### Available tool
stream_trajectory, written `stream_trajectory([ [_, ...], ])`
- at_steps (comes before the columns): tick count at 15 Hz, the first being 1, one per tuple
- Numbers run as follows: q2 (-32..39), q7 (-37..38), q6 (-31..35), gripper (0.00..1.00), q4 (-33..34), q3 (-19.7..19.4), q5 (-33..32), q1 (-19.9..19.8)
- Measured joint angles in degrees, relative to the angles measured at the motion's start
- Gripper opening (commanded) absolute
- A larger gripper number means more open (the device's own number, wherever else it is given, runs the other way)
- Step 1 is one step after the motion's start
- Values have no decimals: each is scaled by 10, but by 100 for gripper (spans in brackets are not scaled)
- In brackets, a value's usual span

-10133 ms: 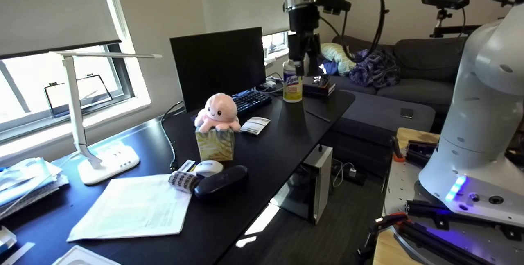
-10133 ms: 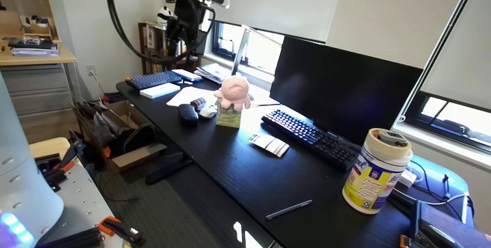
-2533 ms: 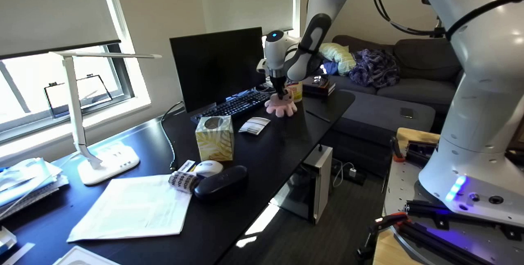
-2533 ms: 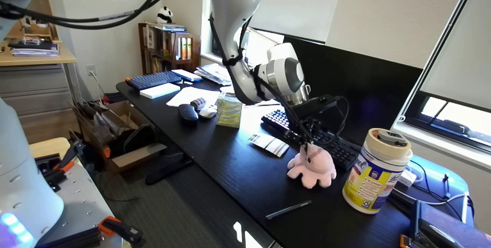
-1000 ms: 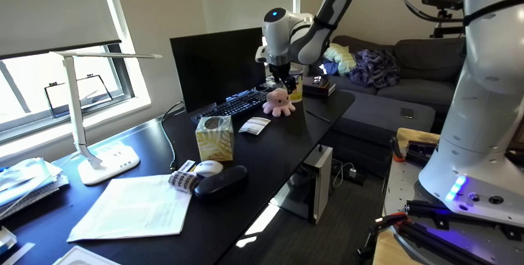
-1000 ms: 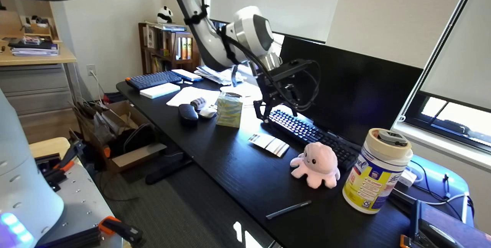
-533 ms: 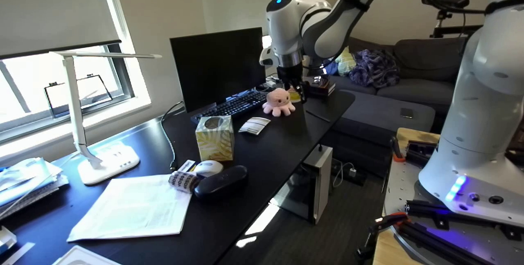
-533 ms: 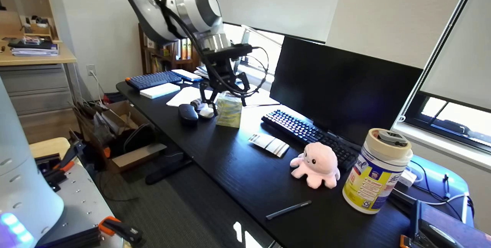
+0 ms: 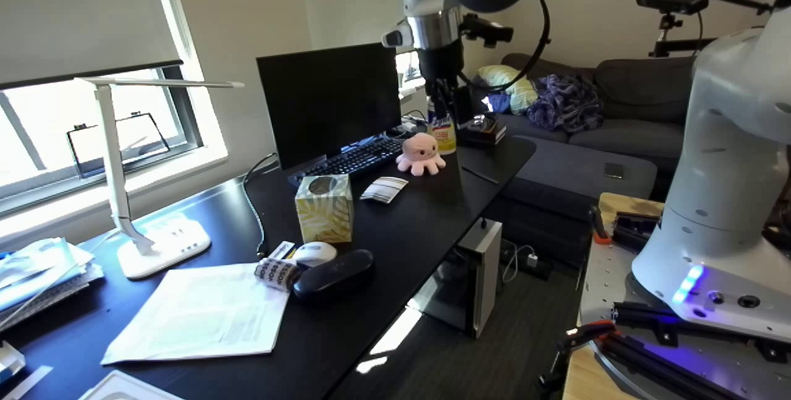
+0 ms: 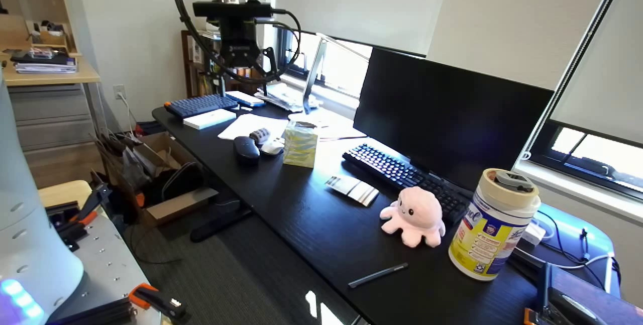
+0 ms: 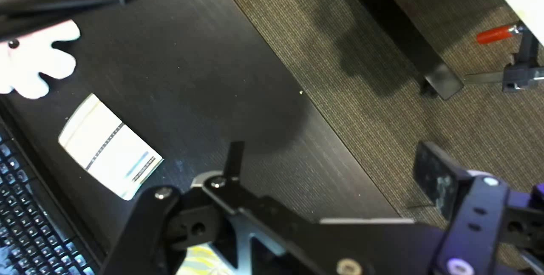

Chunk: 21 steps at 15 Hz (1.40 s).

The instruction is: Move the octopus plush toy and the tissue box to the right side of the desk

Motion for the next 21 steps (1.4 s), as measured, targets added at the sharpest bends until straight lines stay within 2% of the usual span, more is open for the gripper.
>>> stream_trajectory([
  [7,12,9,-10,100,14,-1,7,-1],
  [9,12,53,-22,100,19,-2,7,-5],
  [12,5,82,-17,100,37,-18,54,-9],
  [16,19,99,41,100,64,-38,140,-10],
  [20,102,210,105,100,117,-34,151,-17],
  [21,121,216,106,100,129,-33,150,-17],
])
